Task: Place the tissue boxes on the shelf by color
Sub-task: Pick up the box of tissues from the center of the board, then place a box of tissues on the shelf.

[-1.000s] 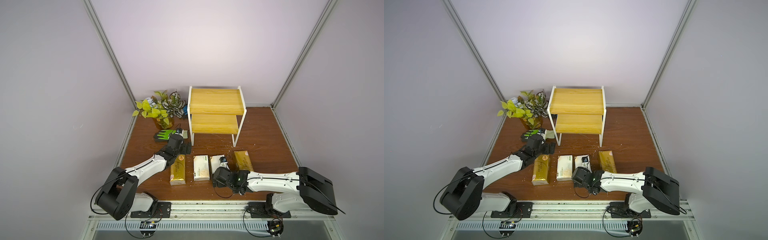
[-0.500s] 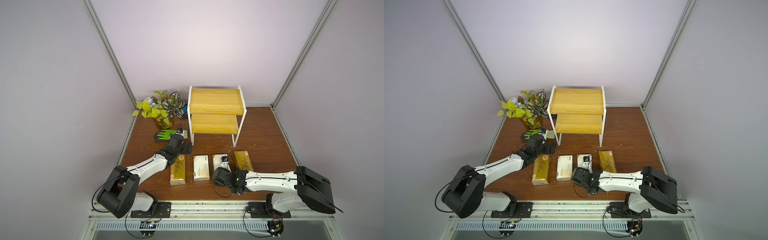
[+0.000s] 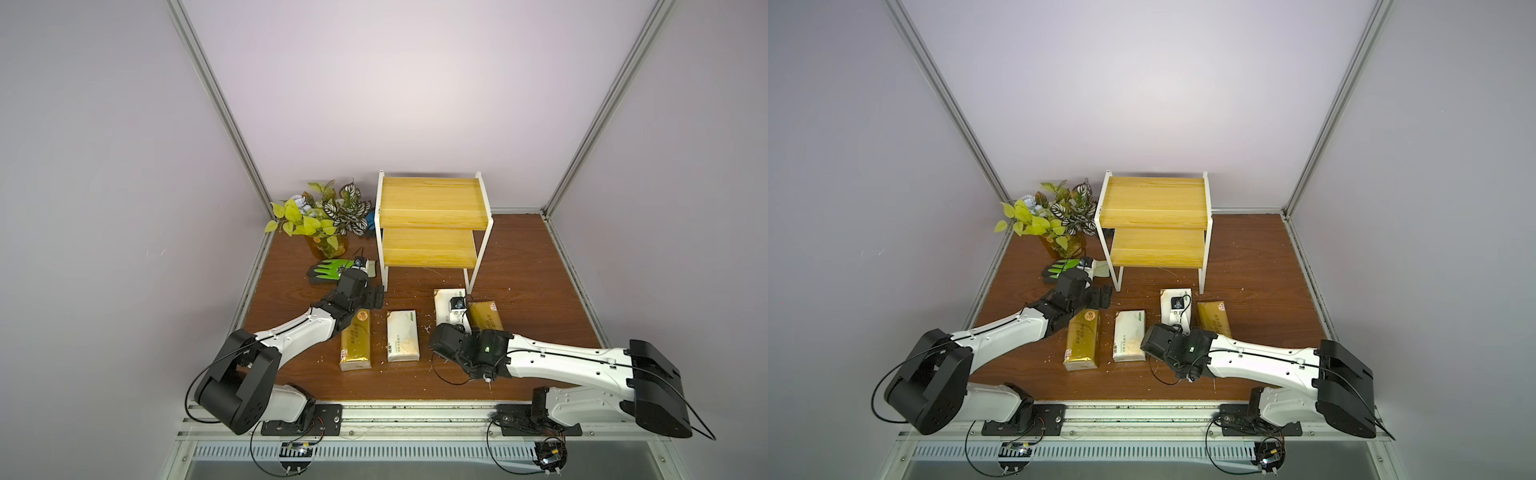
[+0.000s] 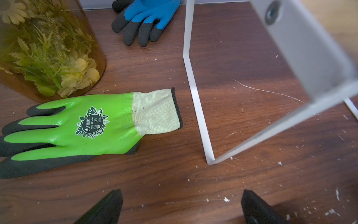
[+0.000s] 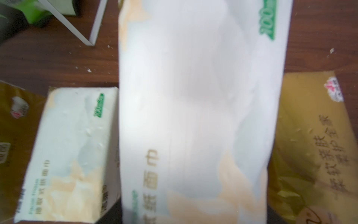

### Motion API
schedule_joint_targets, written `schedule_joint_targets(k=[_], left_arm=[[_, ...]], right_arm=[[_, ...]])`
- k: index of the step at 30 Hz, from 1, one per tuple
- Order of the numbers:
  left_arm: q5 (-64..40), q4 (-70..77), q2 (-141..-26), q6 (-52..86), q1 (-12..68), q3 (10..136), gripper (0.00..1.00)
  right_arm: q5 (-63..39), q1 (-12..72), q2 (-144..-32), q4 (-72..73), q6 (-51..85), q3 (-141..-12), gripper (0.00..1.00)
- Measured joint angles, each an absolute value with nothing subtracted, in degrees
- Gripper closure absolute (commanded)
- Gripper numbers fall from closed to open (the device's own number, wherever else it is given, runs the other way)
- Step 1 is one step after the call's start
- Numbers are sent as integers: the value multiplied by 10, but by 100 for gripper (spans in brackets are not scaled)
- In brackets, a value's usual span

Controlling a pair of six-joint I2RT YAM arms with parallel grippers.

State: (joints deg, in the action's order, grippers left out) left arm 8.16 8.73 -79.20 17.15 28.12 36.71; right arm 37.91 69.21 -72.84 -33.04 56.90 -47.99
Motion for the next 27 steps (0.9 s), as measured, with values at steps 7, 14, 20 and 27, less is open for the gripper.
schedule_joint_targets(k=[7,14,20,27], left_arm=[[91,87,-792,171,281,367,1],[102,87,-792,169,281,367,0],[109,87,-791,167,281,367,1],[116,87,-791,163,281,367,1]], right_arm=[[396,631,-718,-309,494,-523,29],[388,539,-715,-250,397,-540,29],[365,502,-743,-199,329,-580,29],[338,466,-771,-154,289,-584,28]])
